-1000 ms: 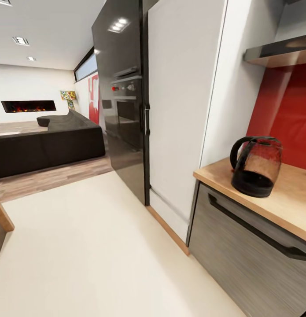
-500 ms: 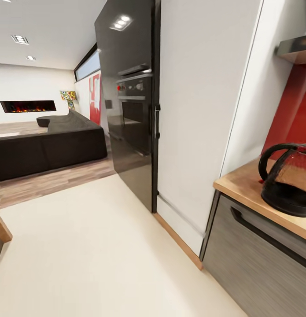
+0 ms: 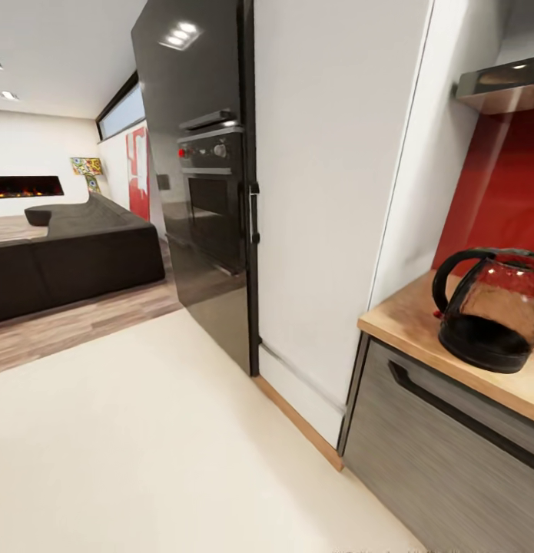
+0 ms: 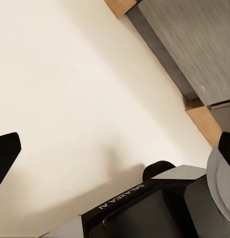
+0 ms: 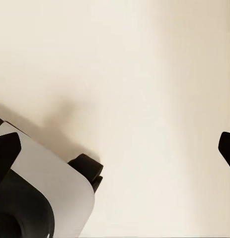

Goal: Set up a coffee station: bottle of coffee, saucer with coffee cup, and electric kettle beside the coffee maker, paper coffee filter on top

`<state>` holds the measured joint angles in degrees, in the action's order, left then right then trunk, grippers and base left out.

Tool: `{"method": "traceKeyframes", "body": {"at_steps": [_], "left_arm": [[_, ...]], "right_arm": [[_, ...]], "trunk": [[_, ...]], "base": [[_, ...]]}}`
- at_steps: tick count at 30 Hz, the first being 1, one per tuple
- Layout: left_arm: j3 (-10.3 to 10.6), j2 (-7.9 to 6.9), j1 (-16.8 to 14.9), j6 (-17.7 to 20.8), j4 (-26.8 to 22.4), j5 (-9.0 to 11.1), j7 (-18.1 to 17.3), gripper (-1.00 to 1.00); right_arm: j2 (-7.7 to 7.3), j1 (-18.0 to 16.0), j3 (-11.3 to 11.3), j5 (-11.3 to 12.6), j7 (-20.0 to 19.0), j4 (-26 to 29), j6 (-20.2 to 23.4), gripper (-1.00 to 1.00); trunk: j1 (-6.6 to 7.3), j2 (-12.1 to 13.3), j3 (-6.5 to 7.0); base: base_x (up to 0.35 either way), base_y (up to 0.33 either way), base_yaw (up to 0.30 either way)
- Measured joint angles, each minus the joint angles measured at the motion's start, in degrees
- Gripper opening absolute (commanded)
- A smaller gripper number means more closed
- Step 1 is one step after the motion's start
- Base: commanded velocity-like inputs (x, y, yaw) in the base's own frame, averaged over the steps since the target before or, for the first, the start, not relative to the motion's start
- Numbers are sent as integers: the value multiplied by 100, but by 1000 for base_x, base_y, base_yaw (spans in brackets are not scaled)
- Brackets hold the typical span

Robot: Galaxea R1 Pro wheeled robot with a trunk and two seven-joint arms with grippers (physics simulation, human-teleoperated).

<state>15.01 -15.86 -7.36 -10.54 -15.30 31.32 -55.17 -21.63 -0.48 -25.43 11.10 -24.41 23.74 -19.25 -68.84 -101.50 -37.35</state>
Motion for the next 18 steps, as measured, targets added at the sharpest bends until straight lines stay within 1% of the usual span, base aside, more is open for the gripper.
{"method": "traceKeyframes", "body": {"at_steps": [18], "left_arm": [[0, 0, 0, 0, 0, 0, 0, 100]], "right_arm": [[0, 0, 0, 0, -9, 0, 0, 100]], "trunk": [[0, 0, 0]], "base": [[1, 0, -275]]}}
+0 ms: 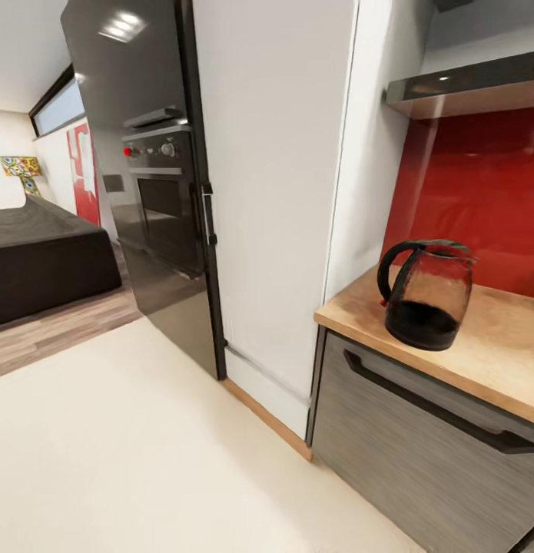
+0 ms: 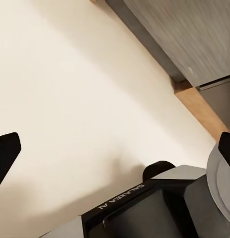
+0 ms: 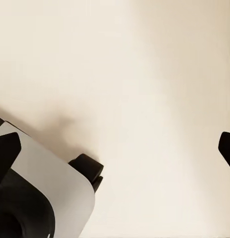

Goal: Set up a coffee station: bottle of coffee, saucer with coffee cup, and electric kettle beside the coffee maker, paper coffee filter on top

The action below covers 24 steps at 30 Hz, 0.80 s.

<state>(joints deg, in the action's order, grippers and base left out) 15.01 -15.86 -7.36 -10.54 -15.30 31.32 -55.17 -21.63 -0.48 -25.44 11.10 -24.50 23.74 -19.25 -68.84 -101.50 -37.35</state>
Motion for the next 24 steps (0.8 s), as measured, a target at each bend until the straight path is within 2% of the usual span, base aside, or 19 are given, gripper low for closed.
{"method": "traceKeyframes", "body": {"at_steps": [5, 11, 24], "left_arm": [[0, 0, 0, 0, 0, 0, -1, 100], [-1, -1, 2, 0, -2, 0, -1, 100], [-1, -1, 1, 0, -2, 0, -2, 100]], "right_arm": [[-1, 0, 1, 0, 5, 0, 0, 100], [-2, 0, 3, -5, 12, 5, -1, 100], [-2, 0, 6, -9, -7, 1, 11, 100]], "trunk": [[0, 0, 0], [0, 0, 0], [1, 0, 0]], "base": [[0, 0, -260], [0, 14, -64], [86, 232, -33]]}}
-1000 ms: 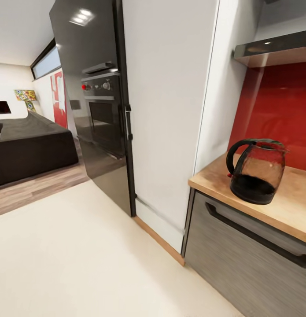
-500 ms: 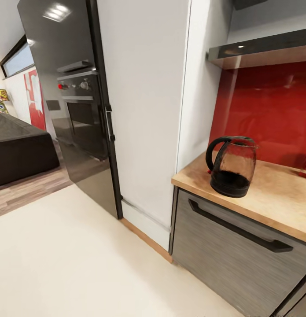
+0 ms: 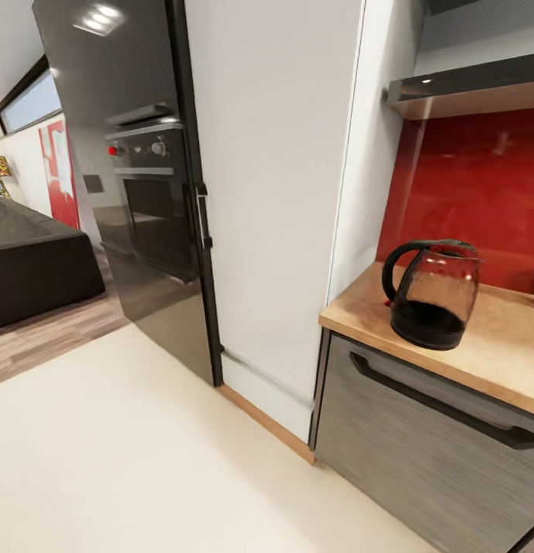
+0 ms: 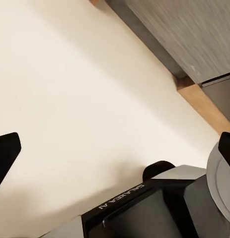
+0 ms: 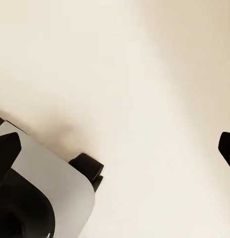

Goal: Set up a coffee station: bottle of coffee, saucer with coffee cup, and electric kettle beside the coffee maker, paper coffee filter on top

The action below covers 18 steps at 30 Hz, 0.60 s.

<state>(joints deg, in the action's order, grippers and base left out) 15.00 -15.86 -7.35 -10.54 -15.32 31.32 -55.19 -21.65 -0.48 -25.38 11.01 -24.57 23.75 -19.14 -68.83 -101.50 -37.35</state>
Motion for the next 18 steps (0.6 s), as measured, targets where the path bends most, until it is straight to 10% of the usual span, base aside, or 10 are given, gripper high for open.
{"method": "traceKeyframes", "body": {"at_steps": [18], "left_arm": [[1, 1, -1, 0, 2, 0, 0, 100]], "right_arm": [[-1, 0, 5, 9, -15, -1, 7, 100]], "trunk": [[-1, 0, 0]], "base": [[6, 14, -268]]}}
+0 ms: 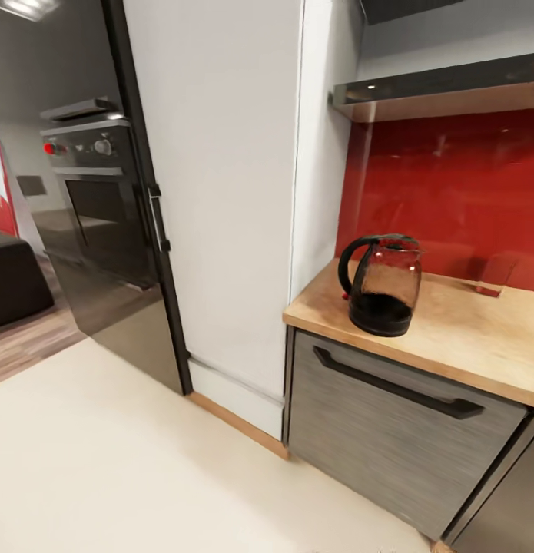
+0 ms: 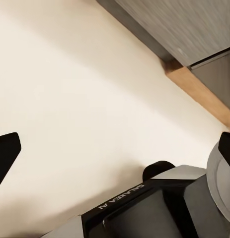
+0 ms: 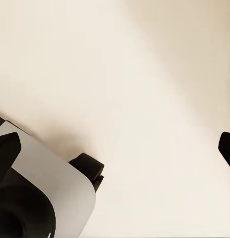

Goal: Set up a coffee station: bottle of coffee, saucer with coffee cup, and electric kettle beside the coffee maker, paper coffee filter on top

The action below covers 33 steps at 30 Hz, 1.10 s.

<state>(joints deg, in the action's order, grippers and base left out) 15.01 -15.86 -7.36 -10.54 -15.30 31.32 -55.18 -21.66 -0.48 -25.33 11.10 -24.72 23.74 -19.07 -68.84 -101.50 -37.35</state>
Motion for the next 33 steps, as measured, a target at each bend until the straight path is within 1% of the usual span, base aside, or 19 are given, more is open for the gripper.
{"method": "traceKeyframes", "body": {"at_steps": [3, 9, 15, 18, 33], "left_arm": [[0, 0, 0, 0, 0, 0, 0, 100], [-1, -1, 2, 0, -2, 0, 1, 100], [-2, -1, 2, 0, -3, 0, 3, 100], [-1, -1, 1, 0, -1, 0, 1, 100], [0, 0, 0, 0, 0, 0, 1, 100]], "right_arm": [[0, 0, 0, 0, 4, 0, 0, 100], [0, 0, 3, -9, 39, 6, -16, 100], [1, 0, -7, -10, 43, 2, -12, 100], [2, 0, -8, -9, 39, 1, -10, 100], [0, 0, -2, -9, 22, 0, 0, 100]], "trunk": [[0, 0, 0], [0, 0, 0], [2, 0, 1], [1, 0, 0], [0, 0, 0]], "base": [[0, 0, -200], [1, 11, -35], [115, 219, -6], [84, 137, -109], [8, 13, -264]]}}
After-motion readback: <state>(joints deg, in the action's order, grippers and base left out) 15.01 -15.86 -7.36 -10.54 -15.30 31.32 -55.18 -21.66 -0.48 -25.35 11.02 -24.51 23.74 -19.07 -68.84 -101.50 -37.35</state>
